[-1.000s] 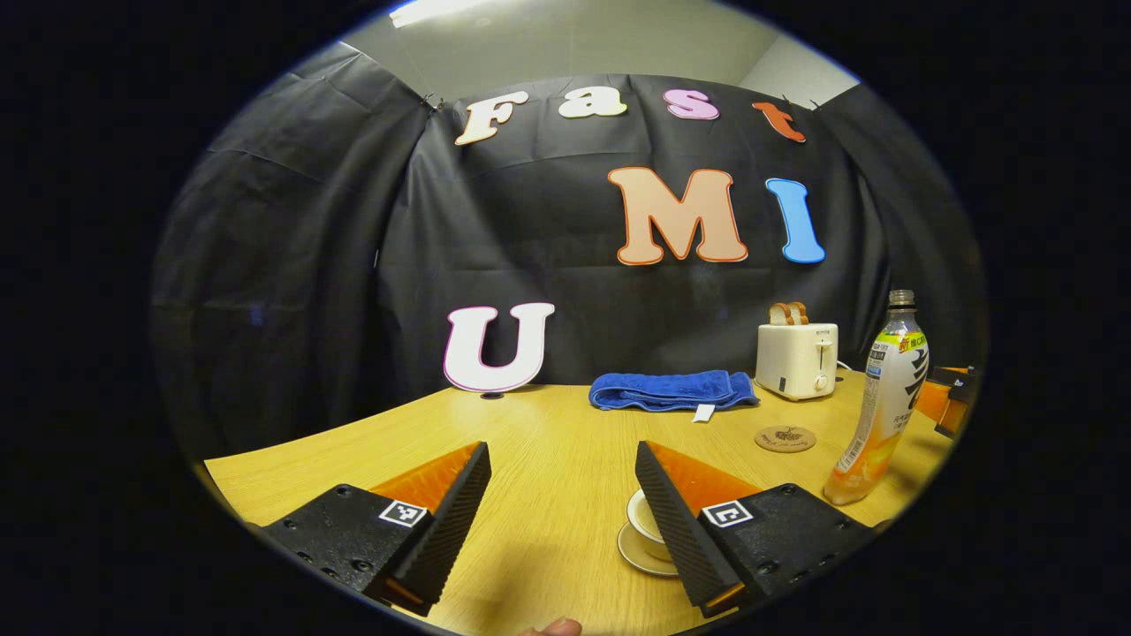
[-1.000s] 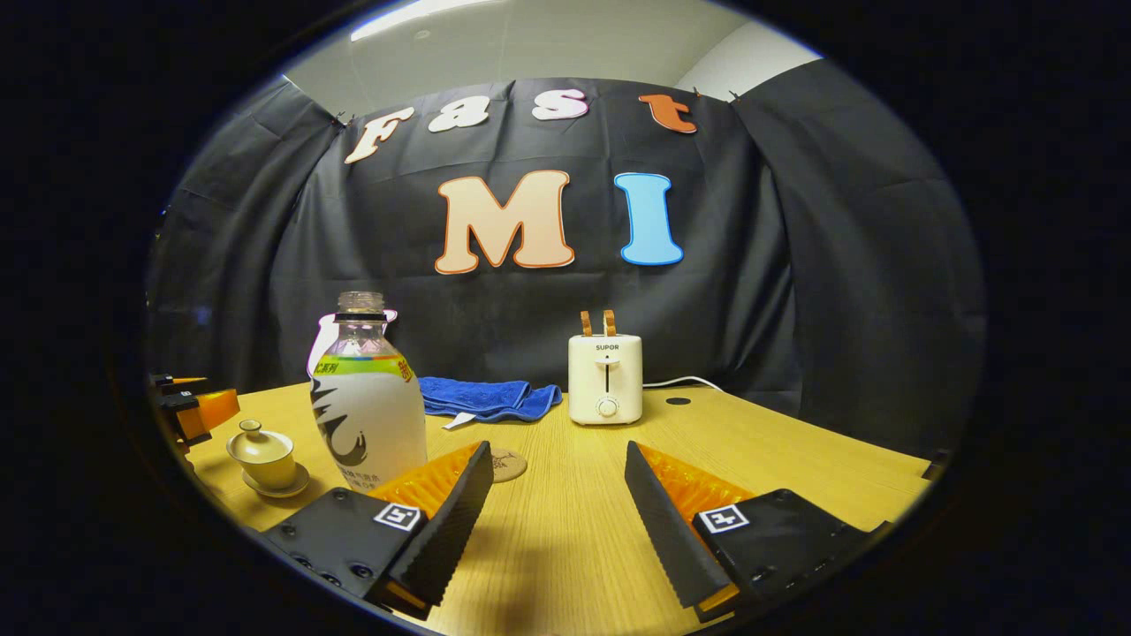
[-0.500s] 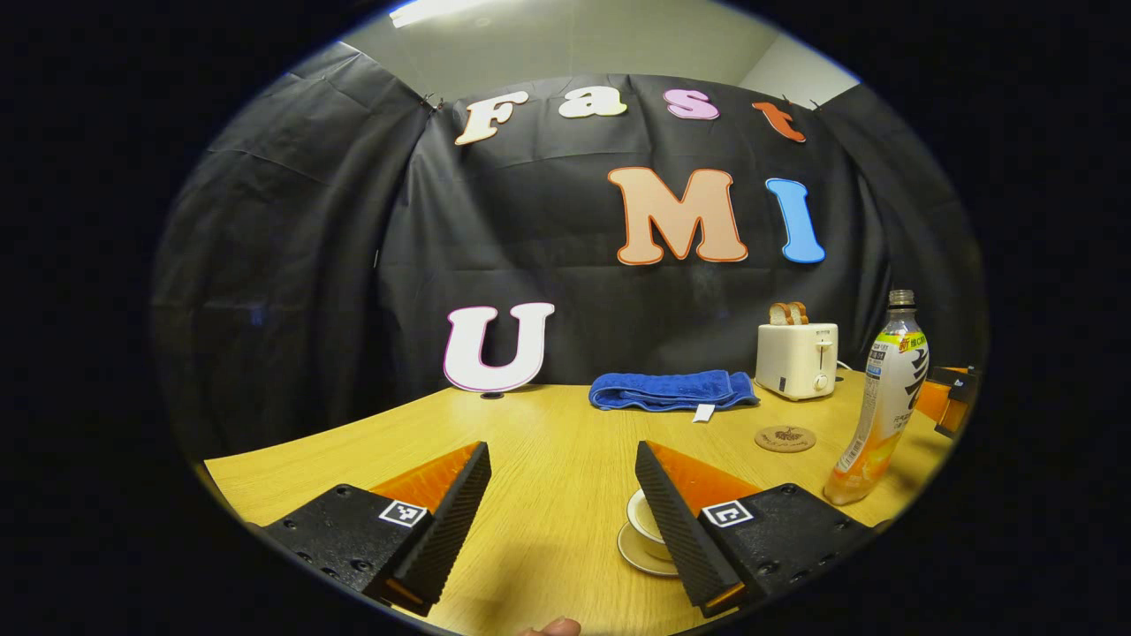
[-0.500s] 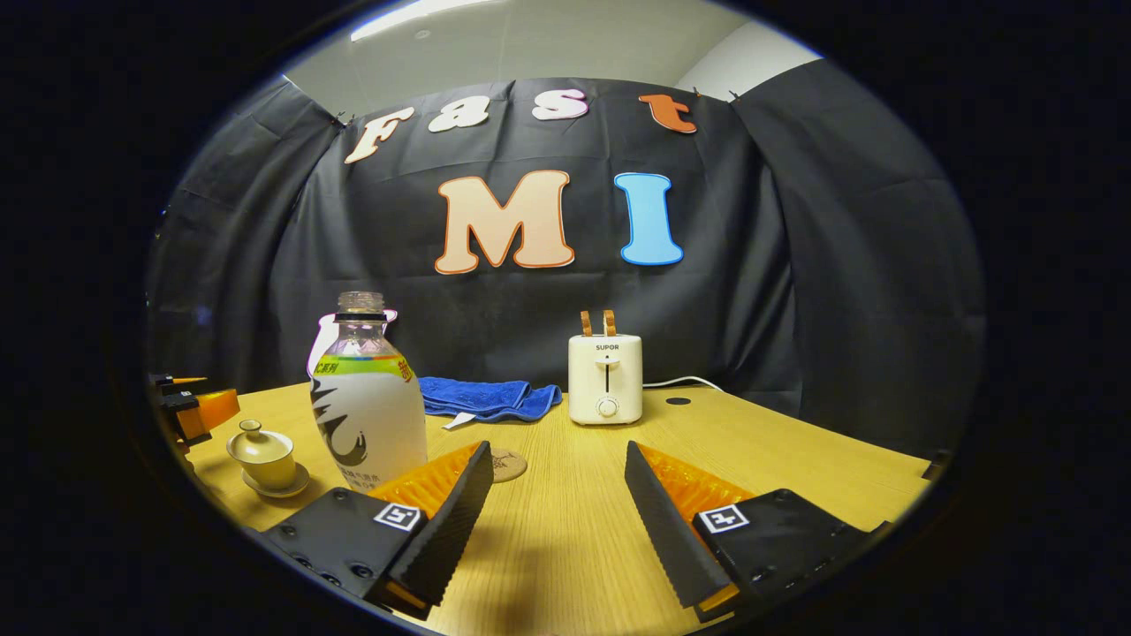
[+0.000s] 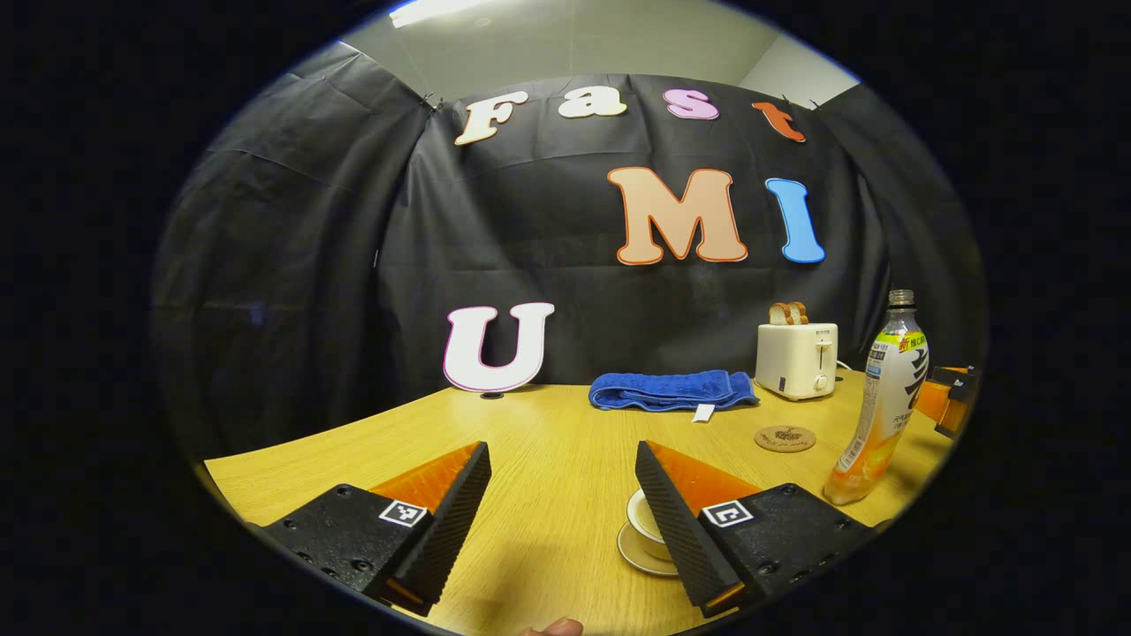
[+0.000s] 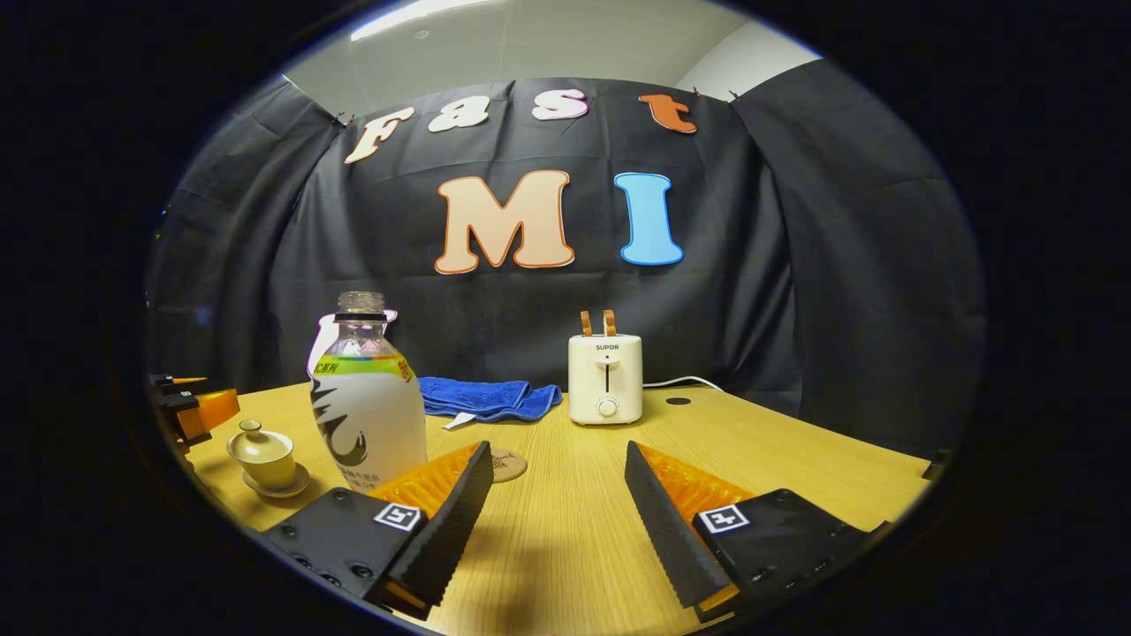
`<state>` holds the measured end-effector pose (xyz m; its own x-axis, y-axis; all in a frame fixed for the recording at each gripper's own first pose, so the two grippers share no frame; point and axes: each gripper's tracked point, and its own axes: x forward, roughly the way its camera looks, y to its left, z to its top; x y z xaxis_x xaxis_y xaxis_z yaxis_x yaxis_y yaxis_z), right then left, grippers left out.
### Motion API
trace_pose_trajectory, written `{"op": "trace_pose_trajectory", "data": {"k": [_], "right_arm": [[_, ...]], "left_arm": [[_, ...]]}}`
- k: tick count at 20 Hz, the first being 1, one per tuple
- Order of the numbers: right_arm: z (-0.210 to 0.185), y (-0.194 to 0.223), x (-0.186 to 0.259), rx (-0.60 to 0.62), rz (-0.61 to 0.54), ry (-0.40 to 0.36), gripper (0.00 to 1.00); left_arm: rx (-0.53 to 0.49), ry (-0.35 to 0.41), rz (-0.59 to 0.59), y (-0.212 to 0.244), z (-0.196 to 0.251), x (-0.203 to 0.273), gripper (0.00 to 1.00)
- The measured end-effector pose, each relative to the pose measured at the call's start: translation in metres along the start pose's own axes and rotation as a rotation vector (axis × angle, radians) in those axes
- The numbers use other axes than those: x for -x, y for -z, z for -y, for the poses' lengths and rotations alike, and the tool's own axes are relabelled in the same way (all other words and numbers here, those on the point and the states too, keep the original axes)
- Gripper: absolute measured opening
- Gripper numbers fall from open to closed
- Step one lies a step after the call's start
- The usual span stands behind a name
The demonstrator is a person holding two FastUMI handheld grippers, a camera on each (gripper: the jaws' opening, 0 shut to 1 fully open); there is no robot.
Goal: Open the teacup lid with one hand, grasp the water bottle and pour water into the teacup with the other hand; after pouring, place the water bottle on the coaster and then close the teacup lid.
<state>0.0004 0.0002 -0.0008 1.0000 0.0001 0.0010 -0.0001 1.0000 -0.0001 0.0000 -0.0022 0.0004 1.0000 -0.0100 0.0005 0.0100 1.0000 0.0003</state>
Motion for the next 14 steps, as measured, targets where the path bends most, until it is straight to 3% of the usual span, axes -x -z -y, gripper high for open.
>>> {"op": "trace_pose_trajectory", "data": {"k": [1,3,4,5,9,11,14], "right_arm": [[0.0,0.0,0.0,0.0,0.0,0.0,0.97],[0.001,0.0,0.0,0.0,-0.001,0.002,0.94],[0.001,-0.001,0.0,0.0,0.001,0.008,1.0],[0.002,0.0,-0.001,0.0,0.001,0.012,0.94],[0.002,0.0,0.0,0.0,0.001,0.013,0.97],[0.003,0.0,0.0,0.0,0.0,0.014,0.93],[0.002,-0.001,-0.001,0.0,0.001,0.013,0.97]], "left_arm": [[0.001,0.01,0.001,0.0,0.002,0.0,0.96],[0.001,0.026,0.004,-0.001,0.004,0.0,0.96],[0.003,0.03,0.009,-0.002,0.005,0.0,0.96],[0.006,0.036,0.02,-0.005,0.006,0.001,0.96],[0.023,0.084,0.002,-0.002,0.022,0.004,0.96],[0.025,0.116,-0.014,-0.001,0.031,0.005,0.96],[0.022,0.146,-0.031,0.0,0.041,0.005,0.96]]}}
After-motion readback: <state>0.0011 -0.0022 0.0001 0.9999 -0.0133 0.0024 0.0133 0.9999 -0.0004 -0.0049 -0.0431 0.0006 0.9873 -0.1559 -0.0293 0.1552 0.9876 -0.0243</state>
